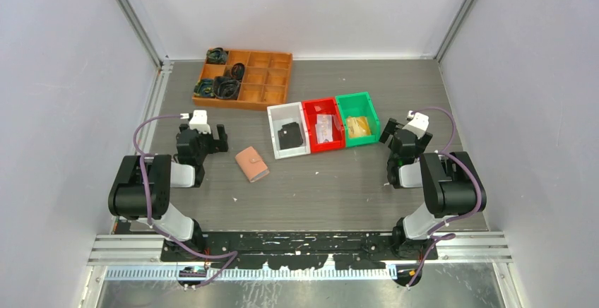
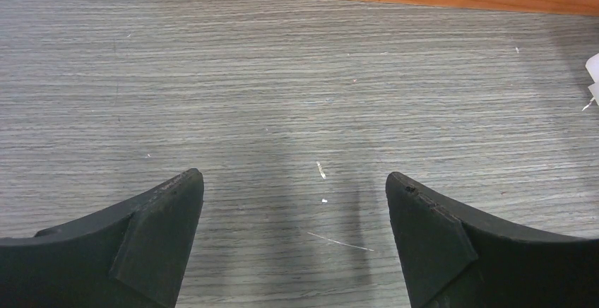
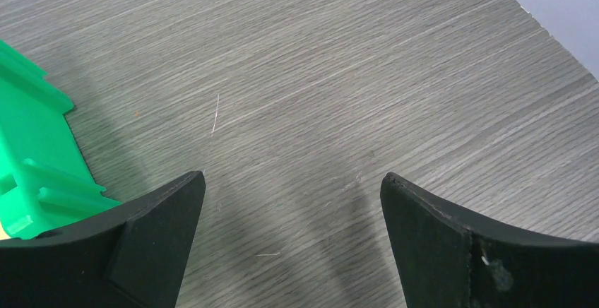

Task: Take the credit cards out of the card holder
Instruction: Pick up the card holder from the center of the board.

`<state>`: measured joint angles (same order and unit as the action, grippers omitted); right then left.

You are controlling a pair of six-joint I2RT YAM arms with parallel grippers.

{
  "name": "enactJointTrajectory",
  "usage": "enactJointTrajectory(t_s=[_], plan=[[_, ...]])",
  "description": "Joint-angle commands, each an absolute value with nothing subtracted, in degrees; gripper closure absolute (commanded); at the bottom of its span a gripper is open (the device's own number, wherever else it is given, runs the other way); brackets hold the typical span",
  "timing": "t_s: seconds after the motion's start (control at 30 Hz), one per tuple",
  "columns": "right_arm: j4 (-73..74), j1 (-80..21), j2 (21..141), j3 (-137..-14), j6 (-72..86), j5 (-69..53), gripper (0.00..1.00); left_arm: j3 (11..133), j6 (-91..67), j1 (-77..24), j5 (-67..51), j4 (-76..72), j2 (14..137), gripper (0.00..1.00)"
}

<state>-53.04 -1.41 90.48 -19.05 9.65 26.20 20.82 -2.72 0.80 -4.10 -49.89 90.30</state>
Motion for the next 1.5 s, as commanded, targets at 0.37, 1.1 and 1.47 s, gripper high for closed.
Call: enactJointTrajectory(t_s=[0.37,1.1,1.47], plan=[[-52.00,-2.34,85.67,-20.24,10.88,29.42,0.00,22.14,-2.86,1.33,-3.50,-50.64,87.47,0.00],[11.77,-8.71,71.01,-54.64,31.09,19.68,0.00,54.26,2.06,13.56,-19.59,25.97,69.95,0.00],[20.69,-43.79,83.68,-69.69,28.59,22.53,0.00,61.97,9.04,15.48,-21.88,46.38,71.04,0.00]])
